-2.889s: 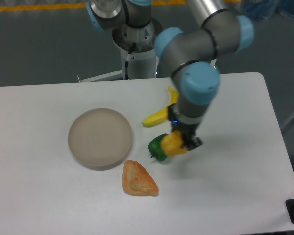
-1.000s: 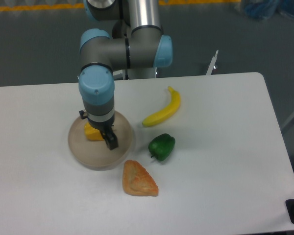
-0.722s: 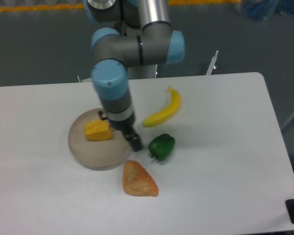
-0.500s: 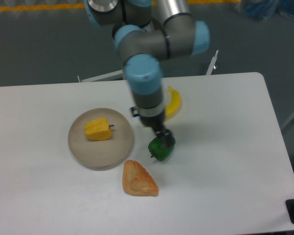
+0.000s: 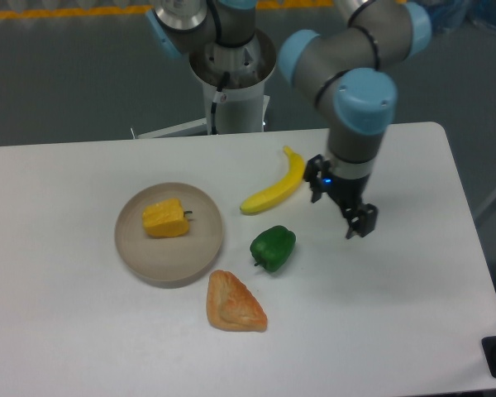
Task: Place the yellow pepper on the plate
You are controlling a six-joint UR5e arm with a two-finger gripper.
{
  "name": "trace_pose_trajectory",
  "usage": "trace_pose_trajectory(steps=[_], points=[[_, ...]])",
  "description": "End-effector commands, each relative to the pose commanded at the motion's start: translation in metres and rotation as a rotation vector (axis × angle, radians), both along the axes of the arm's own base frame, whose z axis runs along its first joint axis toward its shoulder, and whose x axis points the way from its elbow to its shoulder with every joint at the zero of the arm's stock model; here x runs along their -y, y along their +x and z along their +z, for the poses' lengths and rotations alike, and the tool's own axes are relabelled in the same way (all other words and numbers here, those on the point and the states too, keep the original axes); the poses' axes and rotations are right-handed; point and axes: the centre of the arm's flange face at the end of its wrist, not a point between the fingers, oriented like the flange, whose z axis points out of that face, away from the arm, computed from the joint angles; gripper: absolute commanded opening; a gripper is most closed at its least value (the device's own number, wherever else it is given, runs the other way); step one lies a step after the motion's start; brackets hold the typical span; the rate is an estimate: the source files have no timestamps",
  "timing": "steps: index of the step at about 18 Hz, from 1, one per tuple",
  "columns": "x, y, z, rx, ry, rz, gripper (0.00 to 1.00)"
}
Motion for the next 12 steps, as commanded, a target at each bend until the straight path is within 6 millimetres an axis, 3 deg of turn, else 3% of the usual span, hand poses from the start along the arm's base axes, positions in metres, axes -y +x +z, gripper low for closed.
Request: trace_pose_trajectory(steps=[12], points=[[0.0035,-0.0018,0.0009,-0.035,-0.033,-0.028,1.0]])
